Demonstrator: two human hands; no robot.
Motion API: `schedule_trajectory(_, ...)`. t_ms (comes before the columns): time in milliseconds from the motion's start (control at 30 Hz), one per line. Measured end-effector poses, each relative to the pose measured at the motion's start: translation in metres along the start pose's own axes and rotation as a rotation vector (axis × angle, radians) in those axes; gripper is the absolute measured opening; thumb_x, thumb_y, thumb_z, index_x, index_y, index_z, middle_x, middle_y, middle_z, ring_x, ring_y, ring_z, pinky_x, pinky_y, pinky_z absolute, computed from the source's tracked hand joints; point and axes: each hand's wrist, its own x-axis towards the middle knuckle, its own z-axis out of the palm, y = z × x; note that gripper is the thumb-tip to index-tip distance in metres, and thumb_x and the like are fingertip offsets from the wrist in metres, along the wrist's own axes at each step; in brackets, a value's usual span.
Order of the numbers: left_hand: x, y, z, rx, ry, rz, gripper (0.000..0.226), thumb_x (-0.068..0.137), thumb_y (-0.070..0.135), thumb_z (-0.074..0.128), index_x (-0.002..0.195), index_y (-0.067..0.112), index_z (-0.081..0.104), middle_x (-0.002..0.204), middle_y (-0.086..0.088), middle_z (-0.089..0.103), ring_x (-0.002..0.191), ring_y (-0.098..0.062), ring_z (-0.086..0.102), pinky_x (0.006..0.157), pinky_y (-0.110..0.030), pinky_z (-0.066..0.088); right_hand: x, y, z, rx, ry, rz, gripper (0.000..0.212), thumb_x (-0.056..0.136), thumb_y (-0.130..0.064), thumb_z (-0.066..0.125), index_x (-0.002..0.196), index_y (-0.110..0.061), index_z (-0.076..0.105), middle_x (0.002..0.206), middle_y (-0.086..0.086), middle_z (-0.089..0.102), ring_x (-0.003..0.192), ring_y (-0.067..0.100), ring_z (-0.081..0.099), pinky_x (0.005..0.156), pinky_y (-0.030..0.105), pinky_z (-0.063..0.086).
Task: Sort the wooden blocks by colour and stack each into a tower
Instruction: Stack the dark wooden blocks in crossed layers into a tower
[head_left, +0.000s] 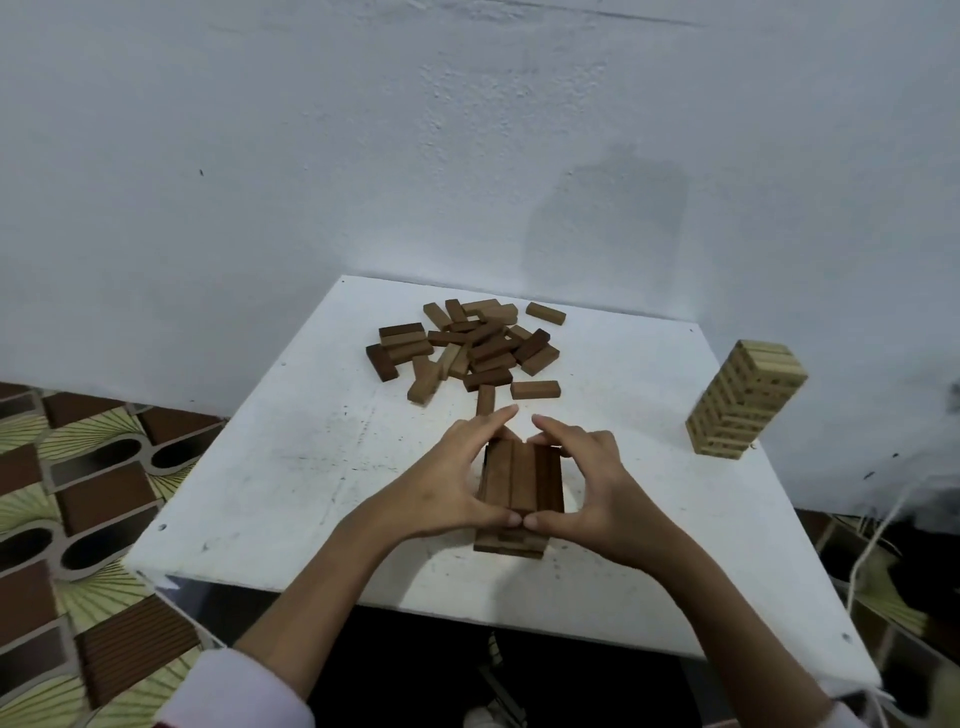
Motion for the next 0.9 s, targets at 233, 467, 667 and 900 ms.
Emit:
schedule_trajectory(233, 0.000, -0.004, 0.003, -0.029, 0.009, -0.037, 0.101, 0.067, 0.029, 0.084, 0.140, 0.046, 0.015, 0.134, 0.014, 0.042, 0.127, 0.004, 0.033, 0.095, -0.002, 0.024, -0.003, 0.011, 0.003, 0.108, -0.032, 0.073, 0.101, 0.063, -0.048, 0.073, 0.145, -0.033, 0.017, 0.129, -0.026, 0.032, 0.122, 0.001, 0.028, 0.096, 0.023, 0.026)
schedule_trajectory(467, 0.000, 0.002, 0.004, -0.042, 0.002, -0.049, 0.097, 0.058, 0.042, 0.076, 0.135, 0.050, 0.016, 0.138, 0.007, 0.042, 0.131, -0.006, 0.034, 0.108, -0.026, 0.028, -0.001, 0.016, 0.004, 0.137, -0.044, 0.104, 0.096, 0.071, -0.034, 0.080, 0.145, -0.031, 0.019, 0.115, -0.040, 0.027, 0.114, -0.007, 0.033, 0.089, 0.009, 0.026)
schedule_trajectory(667, 0.002, 0.002, 0.003, -0.051, -0.004, -0.054, 0.099, 0.060, 0.040, 0.076, 0.136, 0.050, 0.014, 0.137, 0.007, 0.042, 0.131, -0.006, 0.035, 0.109, -0.026, 0.028, 0.000, 0.018, 0.004, 0.149, -0.036, 0.108, 0.095, 0.072, -0.031, 0.080, 0.144, -0.033, 0.020, 0.116, -0.039, 0.027, 0.112, -0.020, 0.029, 0.081, -0.004, 0.024)
schedule_trajectory(900, 0.003, -0.002, 0.003, -0.081, -0.012, -0.049, 0.102, 0.065, 0.028, 0.082, 0.142, 0.044, 0.016, 0.134, 0.009, 0.043, 0.130, -0.004, 0.035, 0.104, -0.019, 0.027, 0.002, 0.017, 0.005, 0.165, -0.047, 0.126, 0.097, 0.063, -0.045, 0.073, 0.143, -0.034, 0.020, 0.124, -0.024, 0.031, 0.111, -0.019, 0.032, 0.079, -0.008, 0.026)
